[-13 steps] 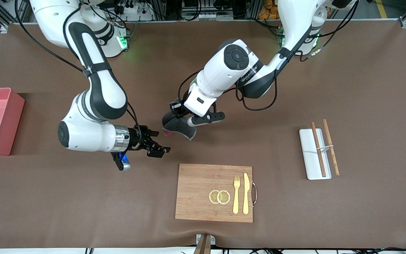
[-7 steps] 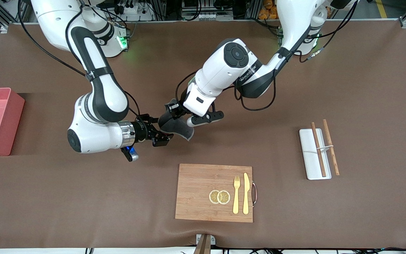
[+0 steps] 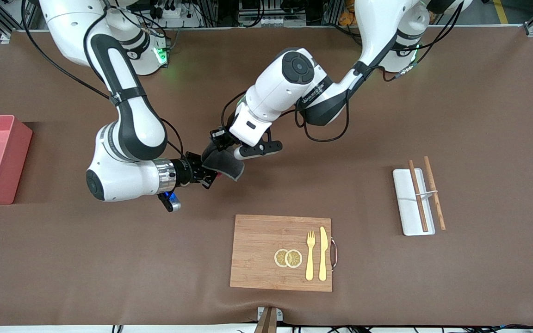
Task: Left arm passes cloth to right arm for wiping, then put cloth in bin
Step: 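Grasp the cloth with the right gripper and open the left gripper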
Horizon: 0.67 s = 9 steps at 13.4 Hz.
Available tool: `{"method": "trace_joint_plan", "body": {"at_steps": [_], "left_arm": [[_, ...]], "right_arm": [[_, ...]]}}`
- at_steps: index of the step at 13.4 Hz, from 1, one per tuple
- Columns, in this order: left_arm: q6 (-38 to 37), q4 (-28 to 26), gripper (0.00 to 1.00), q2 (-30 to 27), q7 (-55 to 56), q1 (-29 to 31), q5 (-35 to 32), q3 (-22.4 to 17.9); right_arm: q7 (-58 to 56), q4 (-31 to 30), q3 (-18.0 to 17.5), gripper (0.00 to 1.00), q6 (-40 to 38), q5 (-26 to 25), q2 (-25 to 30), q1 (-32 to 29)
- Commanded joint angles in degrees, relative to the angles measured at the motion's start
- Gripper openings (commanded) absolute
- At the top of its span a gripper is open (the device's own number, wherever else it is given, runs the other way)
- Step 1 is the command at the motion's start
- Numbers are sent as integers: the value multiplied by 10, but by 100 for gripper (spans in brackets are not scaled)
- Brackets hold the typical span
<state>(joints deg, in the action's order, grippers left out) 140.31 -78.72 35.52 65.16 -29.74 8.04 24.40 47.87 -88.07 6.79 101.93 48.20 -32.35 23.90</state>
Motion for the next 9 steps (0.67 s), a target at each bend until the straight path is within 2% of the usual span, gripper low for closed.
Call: {"method": "trace_joint_plan", "body": {"at_steps": [1,3,4,5,6,8,9], "left_arm": [[5,19,33,5,18,-4,7,-4],[2,19,37,-1,20,-1,8,-3],[-4,18,58,-11,23,-1,3,-4],[-26,18,85,-29,23,3,0,-5],[-69,18,100,-47,19,14,-6,-20],[-133,18,100,-83,14,45,-6,-23],[-157,18,100,-100,14,64,-3,-17]], "right_arm": [[-15,1,-2,0,-9,6,12,-12],[-28,1,-1,0,-9,0,18,-12],[-34,0,0,0,-9,-10,19,-11],[-42,0,0,0,-8,-54,18,-6],[-47,-3,-1,0,-2,-118,15,3],[-51,-7,-1,0,-3,-223,12,2],[-68,-16,0,0,-6,-254,14,-6]]}}
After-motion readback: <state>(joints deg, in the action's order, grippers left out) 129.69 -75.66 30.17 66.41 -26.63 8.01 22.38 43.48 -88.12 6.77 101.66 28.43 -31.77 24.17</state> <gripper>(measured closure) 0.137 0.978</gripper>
